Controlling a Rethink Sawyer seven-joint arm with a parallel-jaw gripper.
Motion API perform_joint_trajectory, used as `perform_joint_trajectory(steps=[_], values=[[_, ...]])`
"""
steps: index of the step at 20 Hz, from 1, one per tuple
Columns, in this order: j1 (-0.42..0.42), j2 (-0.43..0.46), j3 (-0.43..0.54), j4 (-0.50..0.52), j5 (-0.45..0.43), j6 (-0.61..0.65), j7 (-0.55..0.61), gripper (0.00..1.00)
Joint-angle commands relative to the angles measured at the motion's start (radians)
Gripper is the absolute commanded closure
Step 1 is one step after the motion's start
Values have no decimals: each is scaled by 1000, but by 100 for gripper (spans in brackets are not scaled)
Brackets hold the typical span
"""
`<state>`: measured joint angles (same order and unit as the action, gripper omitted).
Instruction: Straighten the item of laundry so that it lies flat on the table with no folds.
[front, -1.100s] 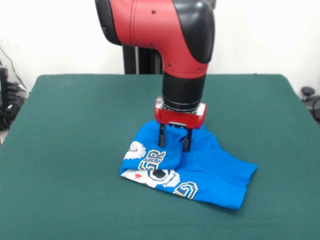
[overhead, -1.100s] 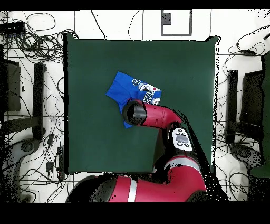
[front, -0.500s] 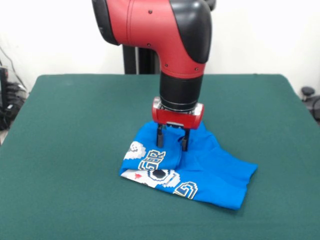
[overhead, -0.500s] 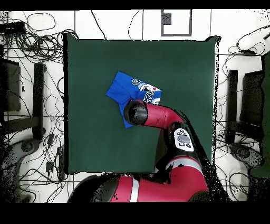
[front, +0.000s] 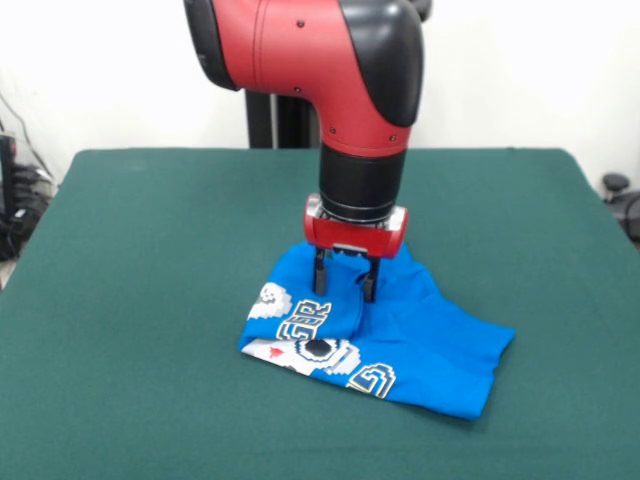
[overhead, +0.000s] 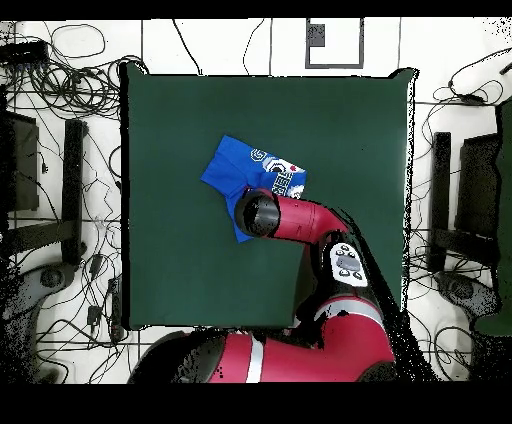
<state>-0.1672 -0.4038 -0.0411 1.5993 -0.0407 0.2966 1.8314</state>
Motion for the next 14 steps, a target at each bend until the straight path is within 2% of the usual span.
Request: perform_joint_trajectory(steps=[1,6,7,14], values=[[5,32,114,-29,-24,26,47,0],[6,33,114,-32,-25,41,39,0],[2,34,118,-21,-17,19,57,100],[1,27,119,-16,-22,17,53,100]])
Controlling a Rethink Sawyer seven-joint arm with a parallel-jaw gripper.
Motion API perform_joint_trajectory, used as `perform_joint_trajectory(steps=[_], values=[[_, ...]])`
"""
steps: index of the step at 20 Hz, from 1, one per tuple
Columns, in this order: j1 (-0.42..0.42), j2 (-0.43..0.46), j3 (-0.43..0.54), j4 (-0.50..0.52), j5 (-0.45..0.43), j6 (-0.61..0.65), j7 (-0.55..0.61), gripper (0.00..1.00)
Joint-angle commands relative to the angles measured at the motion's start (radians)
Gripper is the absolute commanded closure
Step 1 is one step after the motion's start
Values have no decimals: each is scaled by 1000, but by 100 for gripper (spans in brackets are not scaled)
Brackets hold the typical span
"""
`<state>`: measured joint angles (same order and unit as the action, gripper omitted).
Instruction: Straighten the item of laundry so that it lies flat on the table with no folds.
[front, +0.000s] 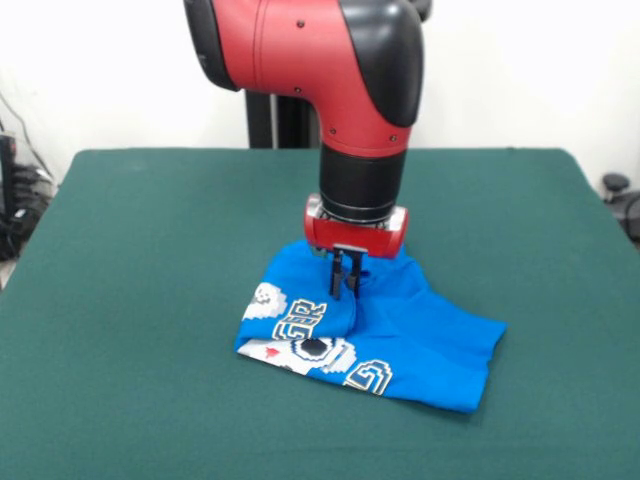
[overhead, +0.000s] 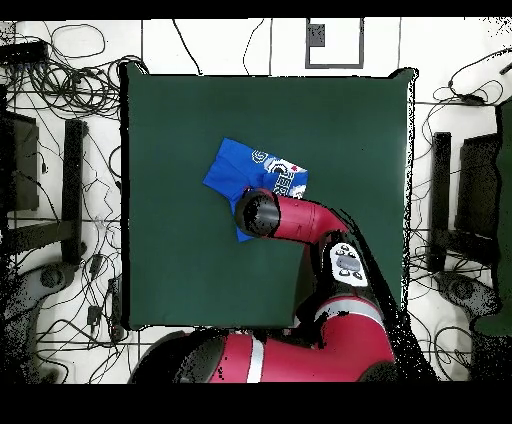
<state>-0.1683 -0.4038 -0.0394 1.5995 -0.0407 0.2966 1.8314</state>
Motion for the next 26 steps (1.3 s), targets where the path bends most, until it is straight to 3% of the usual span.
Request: perform_joint_trajectory(steps=[1,26], values=[[1,28,118,-17,-21,16,54,100],[-6,21,126,-11,-25,17,48,100]])
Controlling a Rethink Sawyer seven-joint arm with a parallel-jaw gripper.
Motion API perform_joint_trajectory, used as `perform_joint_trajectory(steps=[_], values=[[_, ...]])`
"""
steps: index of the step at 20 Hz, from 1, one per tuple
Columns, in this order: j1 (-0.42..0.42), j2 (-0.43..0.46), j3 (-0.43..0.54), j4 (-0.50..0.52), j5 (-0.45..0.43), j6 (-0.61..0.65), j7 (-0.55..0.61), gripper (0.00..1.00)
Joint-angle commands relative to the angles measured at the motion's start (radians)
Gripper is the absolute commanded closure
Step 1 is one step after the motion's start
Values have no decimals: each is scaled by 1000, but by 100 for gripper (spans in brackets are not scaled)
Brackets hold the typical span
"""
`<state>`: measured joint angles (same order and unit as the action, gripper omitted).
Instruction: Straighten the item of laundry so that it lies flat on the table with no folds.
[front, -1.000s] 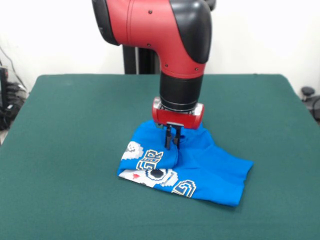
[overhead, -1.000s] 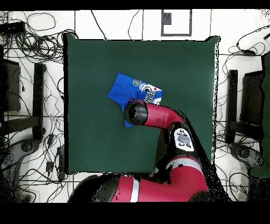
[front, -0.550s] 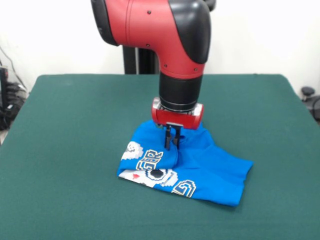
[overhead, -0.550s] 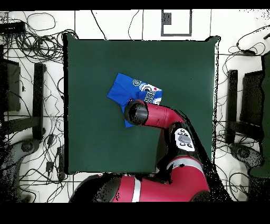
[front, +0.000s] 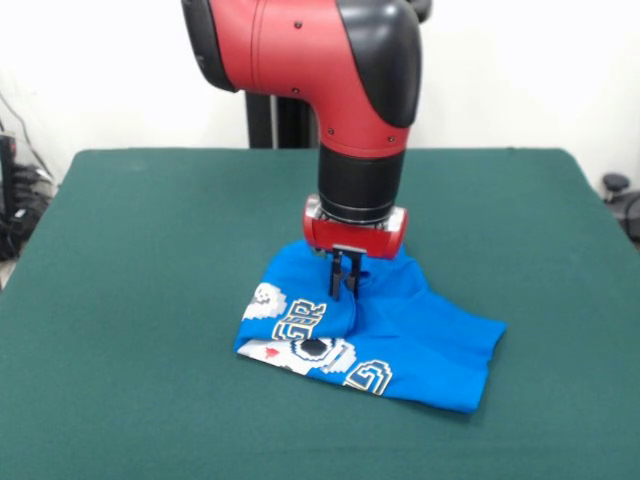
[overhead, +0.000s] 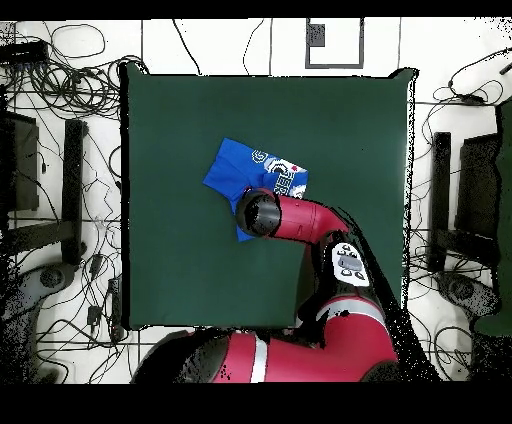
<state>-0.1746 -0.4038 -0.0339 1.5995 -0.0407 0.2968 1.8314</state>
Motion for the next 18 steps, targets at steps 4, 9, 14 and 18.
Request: perform_joint_trajectory(steps=[4,9,14,18], values=[[-6,15,126,-3,-31,10,41,100],[3,14,116,-3,-25,5,57,100],[18,11,97,-9,-20,28,65,100],[31,-1,89,-5,-17,76,60,100]])
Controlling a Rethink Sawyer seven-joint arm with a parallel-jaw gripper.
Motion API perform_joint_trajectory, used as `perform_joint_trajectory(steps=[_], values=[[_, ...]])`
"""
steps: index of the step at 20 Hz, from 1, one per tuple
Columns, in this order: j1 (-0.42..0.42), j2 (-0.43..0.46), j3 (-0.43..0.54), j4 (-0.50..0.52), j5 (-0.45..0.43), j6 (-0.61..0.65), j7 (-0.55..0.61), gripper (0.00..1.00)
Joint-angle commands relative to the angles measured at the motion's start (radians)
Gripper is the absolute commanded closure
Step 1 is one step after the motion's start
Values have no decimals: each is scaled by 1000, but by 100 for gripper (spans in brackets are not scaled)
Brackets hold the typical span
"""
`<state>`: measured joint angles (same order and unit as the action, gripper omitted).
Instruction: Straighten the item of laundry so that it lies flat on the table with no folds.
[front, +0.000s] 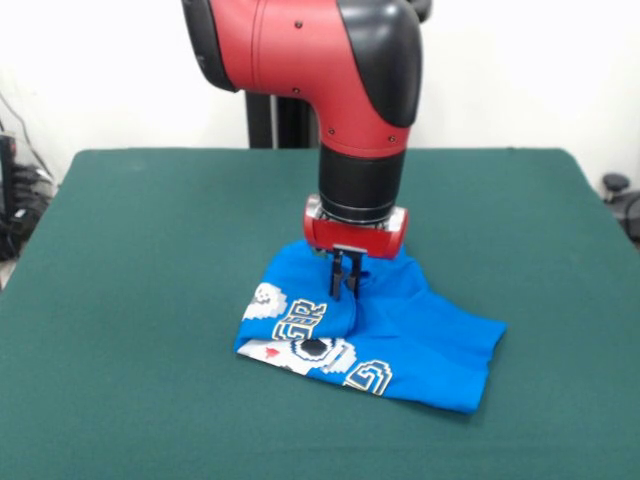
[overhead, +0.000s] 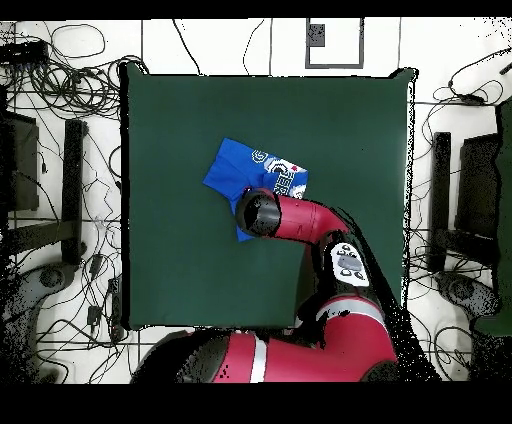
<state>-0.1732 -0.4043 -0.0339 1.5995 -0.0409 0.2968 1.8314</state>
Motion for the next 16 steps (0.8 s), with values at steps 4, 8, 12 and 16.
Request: perform_joint_trajectory(steps=[4,8,12,16], values=[[38,0,86,-13,-18,100,51,100],[26,-22,97,8,-12,92,56,100],[21,-24,99,6,-10,94,56,100],[18,-30,101,7,-18,97,44,100]])
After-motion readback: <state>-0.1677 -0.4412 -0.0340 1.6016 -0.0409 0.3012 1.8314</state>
